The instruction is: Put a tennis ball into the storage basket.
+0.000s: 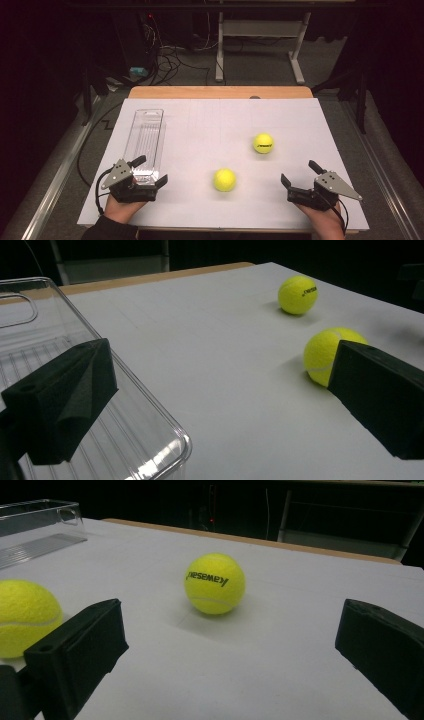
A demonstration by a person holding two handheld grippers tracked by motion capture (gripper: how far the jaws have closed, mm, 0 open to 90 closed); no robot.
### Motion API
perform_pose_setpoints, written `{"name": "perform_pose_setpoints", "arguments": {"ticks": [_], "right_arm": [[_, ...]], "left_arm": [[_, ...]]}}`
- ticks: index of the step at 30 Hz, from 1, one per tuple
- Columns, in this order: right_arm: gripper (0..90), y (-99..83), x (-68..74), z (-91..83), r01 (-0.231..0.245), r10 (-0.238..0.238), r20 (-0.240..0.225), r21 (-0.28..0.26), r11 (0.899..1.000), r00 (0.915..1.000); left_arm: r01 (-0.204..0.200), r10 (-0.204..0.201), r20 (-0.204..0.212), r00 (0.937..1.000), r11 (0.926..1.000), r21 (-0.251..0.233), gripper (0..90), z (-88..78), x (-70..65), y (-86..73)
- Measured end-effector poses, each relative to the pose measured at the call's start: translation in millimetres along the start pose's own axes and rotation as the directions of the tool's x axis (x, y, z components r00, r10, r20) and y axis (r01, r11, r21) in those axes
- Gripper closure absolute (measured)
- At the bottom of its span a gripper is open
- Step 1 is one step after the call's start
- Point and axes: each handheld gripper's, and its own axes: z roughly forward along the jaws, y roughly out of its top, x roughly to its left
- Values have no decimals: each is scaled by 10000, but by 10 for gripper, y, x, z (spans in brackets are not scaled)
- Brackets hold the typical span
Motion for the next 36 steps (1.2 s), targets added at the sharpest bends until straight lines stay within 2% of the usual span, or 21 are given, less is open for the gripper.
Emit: {"name": "perform_pose_setpoints", "arguments": {"ticks": [3,9,22,31,36], "right_arm": [[0,-18,6,20,68,-67,-25,180,9998,10000],[0,-21,24,29,174,-171,-108,197,9997,9998],[0,-33,-10,24,8,-6,-64,282,9996,10000],[0,-37,-3,44,76,-70,-188,342,9994,9998],[0,-42,11,57,119,-107,-302,418,9991,9995]], "left_arm": [[41,-41,2,10000,10000,-31,0,-6,4,-1],[34,-34,-6,10000,10000,-3,0,-4,7,-1],[224,-223,82,9997,9996,-150,0,1,12,11],[238,-231,436,9988,9996,-148,0,50,-80,69],[39,-39,616,9981,10000,-2,0,108,-171,103]]}}
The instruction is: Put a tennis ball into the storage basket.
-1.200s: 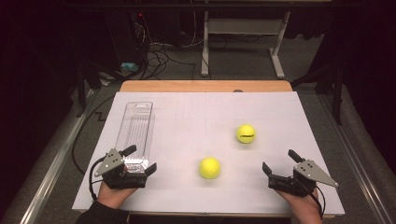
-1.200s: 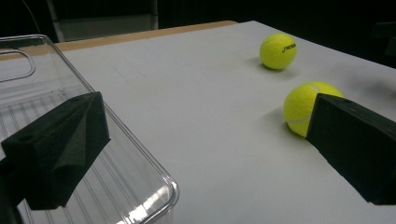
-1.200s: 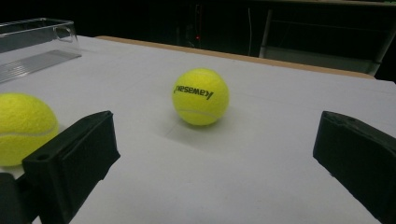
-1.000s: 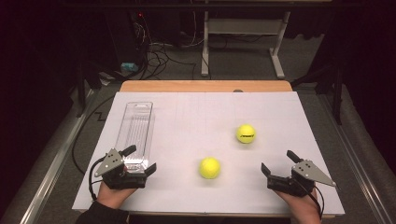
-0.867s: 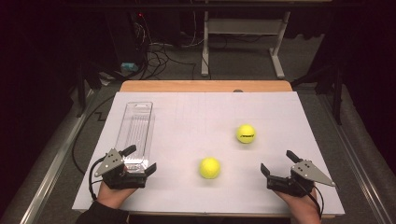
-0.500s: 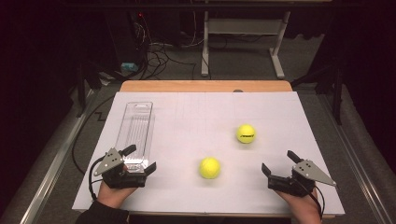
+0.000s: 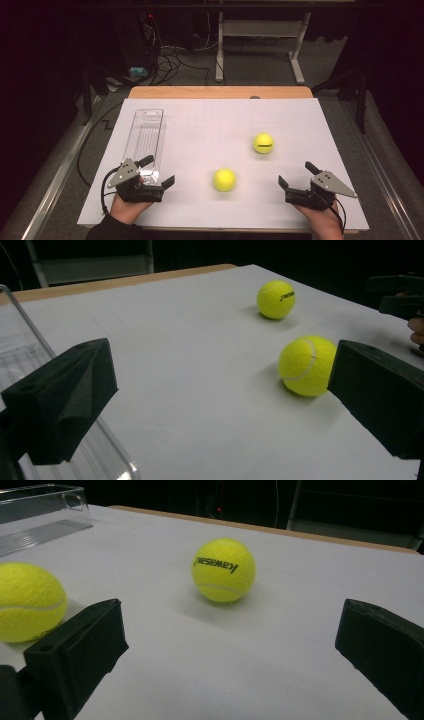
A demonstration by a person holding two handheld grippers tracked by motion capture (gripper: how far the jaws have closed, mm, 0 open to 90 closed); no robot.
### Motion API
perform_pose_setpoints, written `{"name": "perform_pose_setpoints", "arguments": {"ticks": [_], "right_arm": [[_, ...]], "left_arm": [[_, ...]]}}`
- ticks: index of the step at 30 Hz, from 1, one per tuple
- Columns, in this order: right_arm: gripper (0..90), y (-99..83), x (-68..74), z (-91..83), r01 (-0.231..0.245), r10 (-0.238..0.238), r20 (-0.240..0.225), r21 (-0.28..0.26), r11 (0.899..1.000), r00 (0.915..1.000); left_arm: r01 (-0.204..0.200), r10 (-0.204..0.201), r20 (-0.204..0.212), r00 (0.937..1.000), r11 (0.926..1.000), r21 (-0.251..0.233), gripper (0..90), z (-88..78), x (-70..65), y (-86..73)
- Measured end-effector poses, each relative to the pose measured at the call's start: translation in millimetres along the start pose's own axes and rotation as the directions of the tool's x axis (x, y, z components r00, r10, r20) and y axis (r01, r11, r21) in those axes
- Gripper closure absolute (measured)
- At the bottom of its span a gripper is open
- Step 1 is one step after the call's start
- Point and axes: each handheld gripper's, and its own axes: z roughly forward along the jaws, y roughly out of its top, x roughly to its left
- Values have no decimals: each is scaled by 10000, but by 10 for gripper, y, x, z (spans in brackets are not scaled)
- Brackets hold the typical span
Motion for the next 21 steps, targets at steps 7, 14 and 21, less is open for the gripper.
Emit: {"name": "perform_pose_setpoints", "arguments": {"ticks": [7,14,21], "right_arm": [[0,-3,7,7,-62,62,-66,58,10000,10000],[0,-4,9,3,-6,6,-66,27,10000,10000],[0,-10,17,8,52,-51,-103,70,10000,9999]], "left_arm": [[-380,369,369,9986,9988,304,0,132,-173,38],[-584,552,587,9967,9968,538,0,248,-271,42],[-957,838,1004,9914,9881,1208,0,349,-367,14]]}}
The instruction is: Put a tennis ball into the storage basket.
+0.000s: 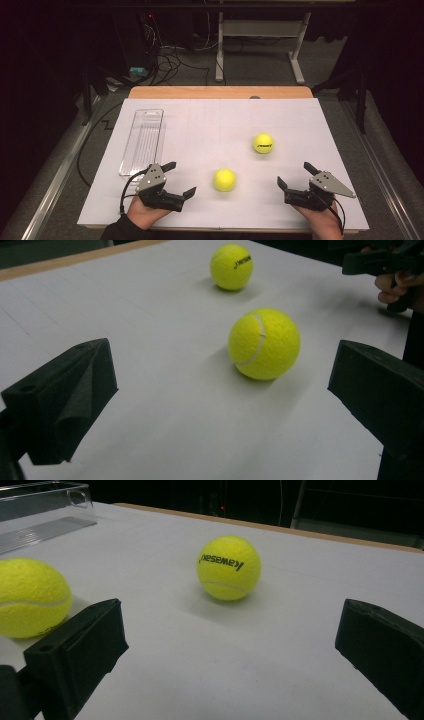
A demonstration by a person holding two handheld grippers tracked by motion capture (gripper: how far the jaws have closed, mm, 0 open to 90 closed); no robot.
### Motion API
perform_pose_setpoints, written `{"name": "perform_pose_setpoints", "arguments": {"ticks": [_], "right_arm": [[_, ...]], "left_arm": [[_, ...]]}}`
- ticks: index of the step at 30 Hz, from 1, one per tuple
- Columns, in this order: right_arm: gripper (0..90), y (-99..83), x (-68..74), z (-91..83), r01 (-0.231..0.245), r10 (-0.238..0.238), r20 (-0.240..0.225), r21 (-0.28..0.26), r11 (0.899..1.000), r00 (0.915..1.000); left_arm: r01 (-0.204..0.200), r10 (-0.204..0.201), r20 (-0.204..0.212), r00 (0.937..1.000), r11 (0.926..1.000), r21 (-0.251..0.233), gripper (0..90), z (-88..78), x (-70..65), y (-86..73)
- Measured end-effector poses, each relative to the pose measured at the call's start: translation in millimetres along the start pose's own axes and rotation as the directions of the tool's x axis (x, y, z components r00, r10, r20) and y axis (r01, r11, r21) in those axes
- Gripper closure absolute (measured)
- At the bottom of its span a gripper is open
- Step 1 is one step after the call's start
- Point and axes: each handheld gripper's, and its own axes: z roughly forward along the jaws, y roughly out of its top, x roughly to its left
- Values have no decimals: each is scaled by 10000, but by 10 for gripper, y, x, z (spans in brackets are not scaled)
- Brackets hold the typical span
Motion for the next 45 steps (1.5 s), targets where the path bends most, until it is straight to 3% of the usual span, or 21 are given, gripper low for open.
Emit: {"name": "perform_pose_setpoints", "arguments": {"ticks": [8,16,19,23,24,31,33,39,41,42,44,45], "right_arm": [[0,-9,8,13,43,-43,-50,62,10000,10000],[0,-24,14,27,54,-52,-108,201,9998,9999],[0,-27,18,29,52,-49,-130,237,9997,9999],[0,-30,17,34,108,-105,-131,259,9996,9999],[0,-35,21,35,63,-59,-139,314,9995,9999],[0,-46,29,45,125,-117,-205,378,9992,9997],[0,-48,35,46,119,-110,-203,416,9991,9997],[0,-54,62,29,136,-127,-217,437,9990,9997],[0,-49,65,18,186,-178,-215,377,9991,9996],[0,-49,65,18,186,-178,-215,377,9991,9996],[0,-48,60,14,148,-138,-248,367,9992,9996],[0,-52,59,18,161,-149,-293,404,9991,9995]], "left_arm": [[-252,230,226,9995,9945,1014,0,126,-57,-33],[-304,261,258,9993,9827,1828,0,206,-73,-62],[-378,326,269,9991,9750,2191,0,229,-75,-71],[-356,302,262,9992,9699,2408,0,255,-79,-83],[-395,332,284,9990,9644,2615,0,270,-77,-89],[-370,295,287,9992,9490,3131,0,318,-86,-108],[-388,302,304,9991,9397,3398,2,336,-87,-111],[-226,180,155,9997,9210,3890,5,323,-94,-19],[-248,156,254,9996,9078,4188,5,321,-101,38],[-248,156,254,9996,9078,4188,6,321,-101,38],[-273,176,256,9995,8915,4522,5,339,-116,76],[-428,386,185,9991,8685,4939,5,362,-122,108]]}}
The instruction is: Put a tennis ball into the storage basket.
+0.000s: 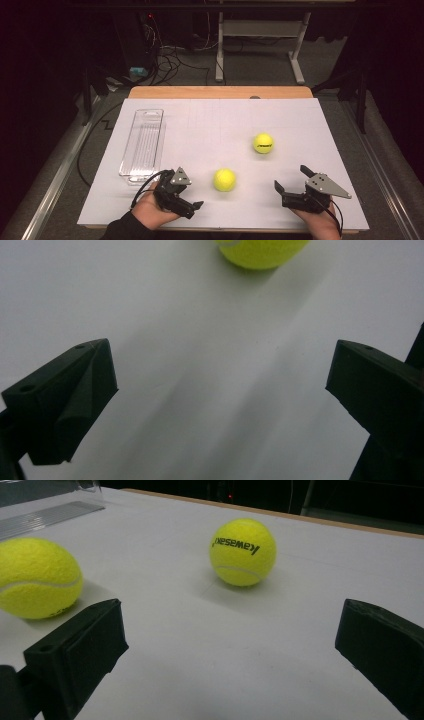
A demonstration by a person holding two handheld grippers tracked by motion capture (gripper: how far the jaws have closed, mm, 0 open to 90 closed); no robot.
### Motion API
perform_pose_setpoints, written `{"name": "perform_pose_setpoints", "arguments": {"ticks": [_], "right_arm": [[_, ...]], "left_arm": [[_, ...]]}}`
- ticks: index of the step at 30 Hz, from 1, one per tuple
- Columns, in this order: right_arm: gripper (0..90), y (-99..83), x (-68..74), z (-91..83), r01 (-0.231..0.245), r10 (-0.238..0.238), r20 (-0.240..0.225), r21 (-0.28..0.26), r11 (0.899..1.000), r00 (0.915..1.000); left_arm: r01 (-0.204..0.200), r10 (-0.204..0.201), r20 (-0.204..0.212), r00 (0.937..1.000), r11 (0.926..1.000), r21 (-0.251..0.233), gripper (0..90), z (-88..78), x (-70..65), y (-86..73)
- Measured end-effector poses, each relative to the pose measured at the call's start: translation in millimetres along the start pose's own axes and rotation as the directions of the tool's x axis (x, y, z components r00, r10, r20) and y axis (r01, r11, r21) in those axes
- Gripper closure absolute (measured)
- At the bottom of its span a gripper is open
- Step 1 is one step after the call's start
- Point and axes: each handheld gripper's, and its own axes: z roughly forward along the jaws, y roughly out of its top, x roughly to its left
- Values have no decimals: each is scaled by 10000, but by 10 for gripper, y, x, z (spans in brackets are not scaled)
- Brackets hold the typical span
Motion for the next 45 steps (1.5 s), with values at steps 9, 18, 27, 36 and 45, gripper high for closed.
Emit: {"name": "perform_pose_setpoints", "arguments": {"ticks": [9,18,27,36,45], "right_arm": [[0,-2,17,-31,37,-38,-191,-57,10000,9998],[0,-14,13,-42,10,-10,-188,-1,10000,9998],[0,-24,13,-41,23,-23,-158,30,10000,9999],[0,-29,18,-39,30,-29,-177,67,10000,9998],[0,-34,25,-35,-10,12,-171,86,10000,9999]], "left_arm": [[-143,132,108,9999,9941,1078,0,-34,10,173],[-592,510,404,9979,9695,2379,1,38,6,301],[-941,790,599,9951,9433,3185,3,85,-14,423],[-1010,751,867,9934,9311,3504,3,100,-10,603],[-910,511,1191,9916,9289,3589,3,122,18,821]]}}
